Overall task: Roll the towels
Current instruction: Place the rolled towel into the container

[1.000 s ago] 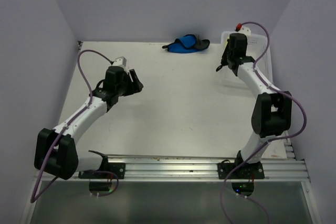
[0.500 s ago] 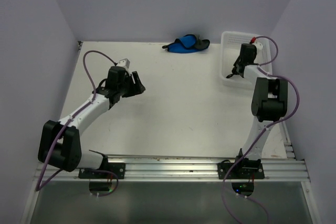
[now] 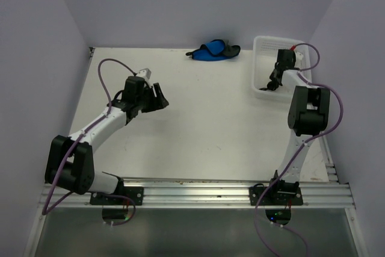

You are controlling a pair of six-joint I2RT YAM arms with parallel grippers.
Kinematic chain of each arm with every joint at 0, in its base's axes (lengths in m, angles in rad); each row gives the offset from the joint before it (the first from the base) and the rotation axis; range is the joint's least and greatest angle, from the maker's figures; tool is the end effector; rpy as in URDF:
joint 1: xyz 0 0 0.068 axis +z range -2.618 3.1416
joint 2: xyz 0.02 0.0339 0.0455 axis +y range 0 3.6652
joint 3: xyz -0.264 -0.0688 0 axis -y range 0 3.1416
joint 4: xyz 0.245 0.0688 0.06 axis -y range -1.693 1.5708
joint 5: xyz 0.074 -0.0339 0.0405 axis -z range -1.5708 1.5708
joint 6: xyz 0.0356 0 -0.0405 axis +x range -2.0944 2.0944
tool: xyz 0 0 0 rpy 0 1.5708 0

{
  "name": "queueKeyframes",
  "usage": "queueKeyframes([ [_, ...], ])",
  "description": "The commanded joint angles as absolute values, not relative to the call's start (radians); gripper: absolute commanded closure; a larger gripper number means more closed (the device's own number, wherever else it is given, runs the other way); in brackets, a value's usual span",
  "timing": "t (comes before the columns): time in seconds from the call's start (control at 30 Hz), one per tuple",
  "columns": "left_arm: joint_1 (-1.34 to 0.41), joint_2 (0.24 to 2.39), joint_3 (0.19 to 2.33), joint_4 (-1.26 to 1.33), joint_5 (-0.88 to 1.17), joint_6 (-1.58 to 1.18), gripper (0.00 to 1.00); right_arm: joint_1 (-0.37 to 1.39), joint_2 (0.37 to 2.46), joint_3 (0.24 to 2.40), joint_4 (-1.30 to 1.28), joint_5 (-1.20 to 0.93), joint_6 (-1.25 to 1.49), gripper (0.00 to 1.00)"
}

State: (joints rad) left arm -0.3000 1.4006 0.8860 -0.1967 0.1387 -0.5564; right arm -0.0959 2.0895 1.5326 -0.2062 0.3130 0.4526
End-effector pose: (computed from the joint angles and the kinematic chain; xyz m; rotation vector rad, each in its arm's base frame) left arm 0.2860 -0.0936 0.2340 -0.2259 2.3372 -0.5949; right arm 0.4653 -0.0558 0.1897 0.7688 2.1625 -0.1820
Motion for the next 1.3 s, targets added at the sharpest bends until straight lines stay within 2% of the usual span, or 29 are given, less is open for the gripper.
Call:
queueKeyframes([
  [0.0, -0.290, 1.393, 0.900, -0.153, 0.170, -0.540, 0.34, -0.120, 2.089, 1.529, -0.267, 0.324, 0.479, 0.92],
  [0.5, -0.288, 1.422, 0.899, -0.147, 0.238, -0.543, 0.33, -0.121, 2.109, 1.555, -0.337, 0.328, 0.466, 0.66],
  [0.6, -0.288, 1.408, 0.894, -0.146, 0.233, -0.538, 0.33, -0.121, 2.109, 1.563, -0.341, 0.316, 0.460, 0.56],
  [0.63, -0.288, 1.407, 0.894, -0.147, 0.232, -0.537, 0.33, -0.123, 2.108, 1.563, -0.342, 0.311, 0.460, 0.50],
  [0.9, -0.288, 1.394, 0.888, -0.141, 0.236, -0.531, 0.32, -0.121, 2.083, 1.583, -0.342, 0.265, 0.472, 0.33],
  [1.1, -0.288, 1.374, 0.882, -0.138, 0.233, -0.526, 0.32, -0.121, 2.034, 1.583, -0.338, 0.235, 0.474, 0.27],
  [1.27, -0.288, 1.356, 0.893, -0.137, 0.232, -0.514, 0.30, -0.120, 1.925, 1.467, -0.161, 0.180, 0.460, 0.22],
])
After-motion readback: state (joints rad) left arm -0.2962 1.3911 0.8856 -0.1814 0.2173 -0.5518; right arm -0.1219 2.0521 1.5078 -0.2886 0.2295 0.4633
